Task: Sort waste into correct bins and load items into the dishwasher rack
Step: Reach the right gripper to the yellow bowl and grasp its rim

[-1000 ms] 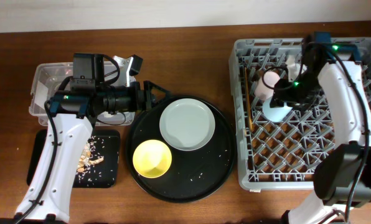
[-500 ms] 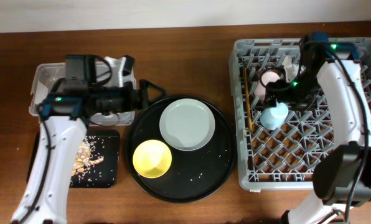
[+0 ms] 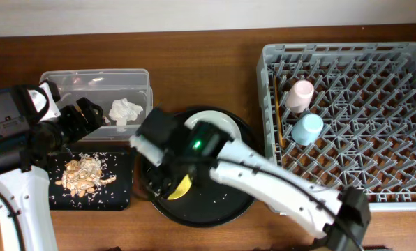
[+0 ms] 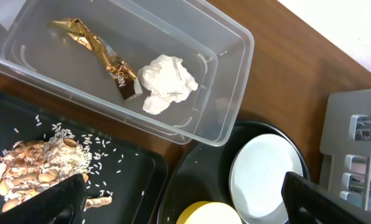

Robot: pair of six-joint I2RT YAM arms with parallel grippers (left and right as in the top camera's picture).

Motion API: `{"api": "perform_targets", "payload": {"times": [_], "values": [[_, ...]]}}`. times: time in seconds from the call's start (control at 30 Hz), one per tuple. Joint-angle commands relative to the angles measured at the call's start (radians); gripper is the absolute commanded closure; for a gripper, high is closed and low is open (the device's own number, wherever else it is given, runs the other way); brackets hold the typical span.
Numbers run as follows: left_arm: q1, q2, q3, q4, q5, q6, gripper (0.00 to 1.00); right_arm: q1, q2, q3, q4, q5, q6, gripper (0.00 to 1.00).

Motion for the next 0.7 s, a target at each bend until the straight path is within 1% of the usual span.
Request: {"api": "perform_targets", "payload": {"times": [0.0,0.03,0.07,0.1,0.13,0.17,0.2,0.23,0.3,0.47,0.57,0.67], "values": [[0.007,-0.018,0.003,0.0,-0.011,0.008,0.01,0.05,0.017,-0.097,0.105,0.112,0.017,0.31],[0.007,-0.018,0.003,0.0,-0.011,0.009,0.01,0.053,0.026,-0.149,0.164,0.113,0.016,0.31],[0.007,-0.018,0.003,0.0,-0.011,0.008,0.01,0.053,0.031,-0.192,0.208,0.112,0.016,0.14],[0.007,-0.018,0.003,0.0,-0.011,0.009,0.01,0.053,0.034,-0.241,0.266,0.1,0.016,0.01],[0.007,-0.018,0.003,0.0,-0.011,0.009,0.01,0.053,0.035,-0.268,0.301,0.085,0.016,0.02],[0.007,-0.018,0.003,0.0,-0.011,0.009,0.01,0.052,0.036,-0.275,0.319,0.088,0.016,0.25],[0.007,-0.018,0.003,0.0,-0.011,0.008,0.01,0.053,0.037,-0.275,0.328,0.09,0.016,0.55],[0.007,-0.018,0.003,0.0,-0.011,0.008,0.01,0.053,0.039,-0.277,0.341,0.09,0.016,0.66],[0.007,-0.018,0.003,0.0,-0.011,0.009,0.01,0.054,0.057,-0.277,0.344,0.112,0.016,0.67],[0.007,-0.018,0.003,0.0,-0.011,0.008,0.01,0.054,0.177,-0.277,0.373,0.11,0.016,0.66],[0.007,-0.018,0.003,0.0,-0.011,0.009,0.01,0.055,0.195,-0.277,0.375,0.097,0.016,0.65],[0.007,-0.018,0.003,0.0,-0.011,0.008,0.01,0.053,0.193,-0.277,0.379,0.069,0.016,0.63]]}}
